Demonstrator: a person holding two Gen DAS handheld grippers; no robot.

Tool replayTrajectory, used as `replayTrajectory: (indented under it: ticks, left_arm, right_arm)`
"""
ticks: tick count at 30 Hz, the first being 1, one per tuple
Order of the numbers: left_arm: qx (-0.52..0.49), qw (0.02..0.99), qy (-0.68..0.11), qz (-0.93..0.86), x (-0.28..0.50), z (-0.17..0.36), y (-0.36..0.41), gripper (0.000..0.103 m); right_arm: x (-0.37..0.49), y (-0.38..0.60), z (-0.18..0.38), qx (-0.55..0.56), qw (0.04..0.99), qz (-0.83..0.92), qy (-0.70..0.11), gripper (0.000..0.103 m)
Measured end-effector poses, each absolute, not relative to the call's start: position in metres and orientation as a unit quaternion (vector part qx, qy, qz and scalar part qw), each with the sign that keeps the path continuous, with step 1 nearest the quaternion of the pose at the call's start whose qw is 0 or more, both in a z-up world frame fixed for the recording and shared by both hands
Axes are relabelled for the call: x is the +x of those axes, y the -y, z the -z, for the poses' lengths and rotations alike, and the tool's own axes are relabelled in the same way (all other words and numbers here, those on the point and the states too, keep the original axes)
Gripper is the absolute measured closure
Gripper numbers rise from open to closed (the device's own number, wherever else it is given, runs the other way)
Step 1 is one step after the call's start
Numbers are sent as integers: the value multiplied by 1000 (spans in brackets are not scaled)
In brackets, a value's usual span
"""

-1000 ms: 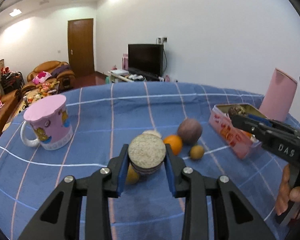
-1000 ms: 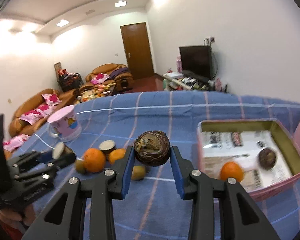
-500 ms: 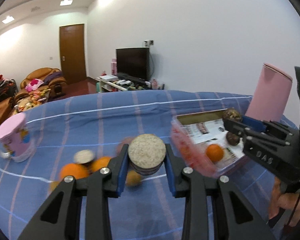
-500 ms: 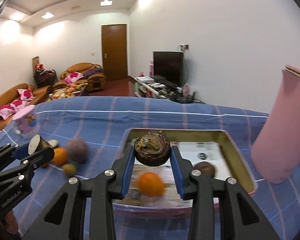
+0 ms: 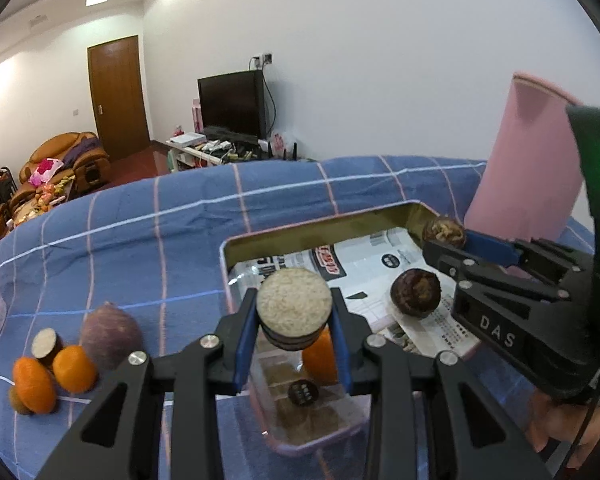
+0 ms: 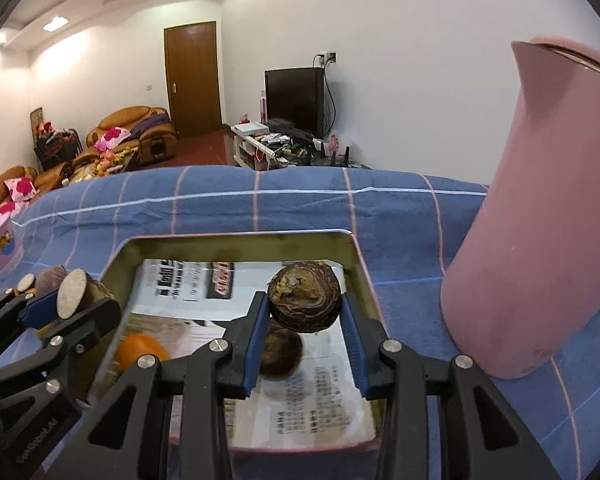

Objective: Organize fruits
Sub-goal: 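Lower the mangosteen into the tin box with the right tool while the left tool releases the taro slice there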

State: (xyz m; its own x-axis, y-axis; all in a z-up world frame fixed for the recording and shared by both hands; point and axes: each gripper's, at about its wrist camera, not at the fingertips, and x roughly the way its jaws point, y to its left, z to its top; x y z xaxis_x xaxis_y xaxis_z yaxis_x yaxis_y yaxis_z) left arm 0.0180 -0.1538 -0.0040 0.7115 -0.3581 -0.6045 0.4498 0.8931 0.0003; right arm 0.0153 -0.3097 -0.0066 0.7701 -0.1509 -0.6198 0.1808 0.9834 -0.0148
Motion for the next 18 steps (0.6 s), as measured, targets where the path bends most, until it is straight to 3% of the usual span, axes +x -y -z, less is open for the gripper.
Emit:
replayTrajectory:
  ticks: [12,14,17,18]
  left_arm:
    - [78,916,-333,212,27,9,161,65]
    - [79,918,-325,213,24,8,161,50]
    - [88,930,-297,196,15,2,161,43]
    - [89,933,-291,192,13,1,160,41]
  right_arm:
    - [23,300,16,12,934,62,-351,65]
    - [23,299,16,17,935,55,-350,64]
    - [21,298,14,21,938,51,-342,61]
    - [20,298,13,21,939,54,-339,55]
